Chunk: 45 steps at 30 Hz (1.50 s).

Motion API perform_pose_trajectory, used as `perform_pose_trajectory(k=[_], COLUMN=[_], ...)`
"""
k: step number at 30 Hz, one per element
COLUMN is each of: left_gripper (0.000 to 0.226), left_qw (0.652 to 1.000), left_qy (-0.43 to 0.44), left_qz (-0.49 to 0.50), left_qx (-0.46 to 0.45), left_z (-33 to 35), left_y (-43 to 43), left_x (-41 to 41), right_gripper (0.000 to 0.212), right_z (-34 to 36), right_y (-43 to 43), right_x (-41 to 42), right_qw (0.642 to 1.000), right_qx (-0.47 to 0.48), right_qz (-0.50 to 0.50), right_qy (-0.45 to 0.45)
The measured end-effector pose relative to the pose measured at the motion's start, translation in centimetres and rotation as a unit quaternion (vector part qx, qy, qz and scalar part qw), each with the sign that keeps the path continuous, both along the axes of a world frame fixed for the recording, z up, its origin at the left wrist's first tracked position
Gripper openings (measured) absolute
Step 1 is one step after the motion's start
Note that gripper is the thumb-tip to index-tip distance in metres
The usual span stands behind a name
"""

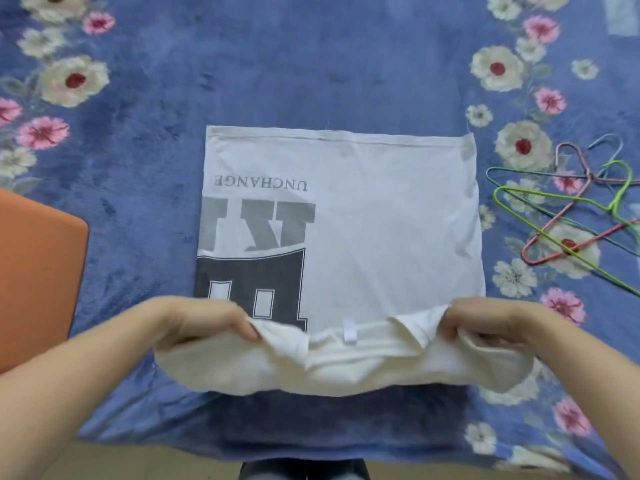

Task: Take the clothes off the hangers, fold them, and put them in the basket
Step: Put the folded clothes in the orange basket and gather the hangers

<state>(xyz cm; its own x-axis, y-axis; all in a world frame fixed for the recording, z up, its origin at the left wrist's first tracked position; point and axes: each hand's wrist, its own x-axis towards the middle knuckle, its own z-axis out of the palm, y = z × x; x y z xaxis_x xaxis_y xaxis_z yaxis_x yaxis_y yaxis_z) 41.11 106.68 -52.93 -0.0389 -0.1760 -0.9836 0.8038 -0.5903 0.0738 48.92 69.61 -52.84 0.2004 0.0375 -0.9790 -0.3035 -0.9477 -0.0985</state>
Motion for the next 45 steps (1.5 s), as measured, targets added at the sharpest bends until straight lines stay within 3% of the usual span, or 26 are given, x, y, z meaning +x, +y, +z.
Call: perform_pose_trajectory(k=[4,7,11,14,16,18,21,26,28,32,35,40,43,45], left_gripper=[0.037,0.022,0.022,0.012,0.007,0.013,0.039,0.045,0.043,0.017,0.034,0.05,0.043,0.034], left_qw=[0.995,0.989,0.973,0.934,0.914,0.895,0.839,0.768,0.748,0.757,0.72,0.653,0.639,0.652], left_qy=[-0.08,-0.127,-0.201,-0.34,-0.371,-0.395,-0.496,-0.59,-0.603,-0.568,-0.574,-0.516,-0.479,-0.476], left_qz=[0.053,0.048,0.058,-0.022,-0.09,-0.12,-0.087,-0.058,-0.051,0.029,0.137,0.347,0.436,0.425], left_qx=[0.039,0.062,0.094,0.104,0.135,0.172,0.207,0.242,0.27,0.321,0.365,0.431,0.415,0.41], left_z=[1.1,1.8,1.3,-1.4,-3.8,-5.7,-6.9,-7.2,-7.7,-9.7,-10.9,-11.3,-11.0,-10.7], left_y=[1.6,2.4,3.3,3.9,4.3,4.4,4.4,5.4,6.0,5.8,4.5,0.5,-1.1,-1.1], left_x=[7.3,12.1,17.8,20.0,20.1,19.7,19.1,20.1,20.9,21.5,19.6,12.8,10.6,10.5], right_gripper=[0.021,0.024,0.022,0.022,0.009,0.019,0.02,0.027,0.03,0.036,0.062,0.072,0.07,0.059], right_z=[0.3,0.8,0.3,-2.0,-3.9,-5.5,-7.0,-7.7,-7.9,-9.7,-11.1,-11.8,-11.8,-11.7], right_y=[0.5,1.1,2.0,2.4,2.4,2.2,1.8,1.1,1.3,1.9,1.3,-0.1,-0.4,-0.6], right_x=[6.4,11.2,17.4,19.9,20.3,20.1,20.1,21.0,21.7,22.3,20.3,13.4,10.3,9.7], right_qw=[0.995,0.99,0.981,0.961,0.947,0.936,0.905,0.852,0.842,0.825,0.804,0.744,0.755,0.778], right_qx=[0.013,0.01,0.029,0.055,0.039,0.026,0.02,0.02,0.003,-0.031,-0.06,-0.004,-0.014,-0.028], right_qz=[-0.025,-0.028,-0.018,-0.01,0.052,0.084,0.101,0.057,0.041,-0.026,-0.088,-0.292,-0.333,-0.334], right_qy=[-0.098,-0.135,-0.19,-0.27,-0.313,-0.341,-0.413,-0.52,-0.538,-0.563,-0.586,-0.601,-0.564,-0.531])
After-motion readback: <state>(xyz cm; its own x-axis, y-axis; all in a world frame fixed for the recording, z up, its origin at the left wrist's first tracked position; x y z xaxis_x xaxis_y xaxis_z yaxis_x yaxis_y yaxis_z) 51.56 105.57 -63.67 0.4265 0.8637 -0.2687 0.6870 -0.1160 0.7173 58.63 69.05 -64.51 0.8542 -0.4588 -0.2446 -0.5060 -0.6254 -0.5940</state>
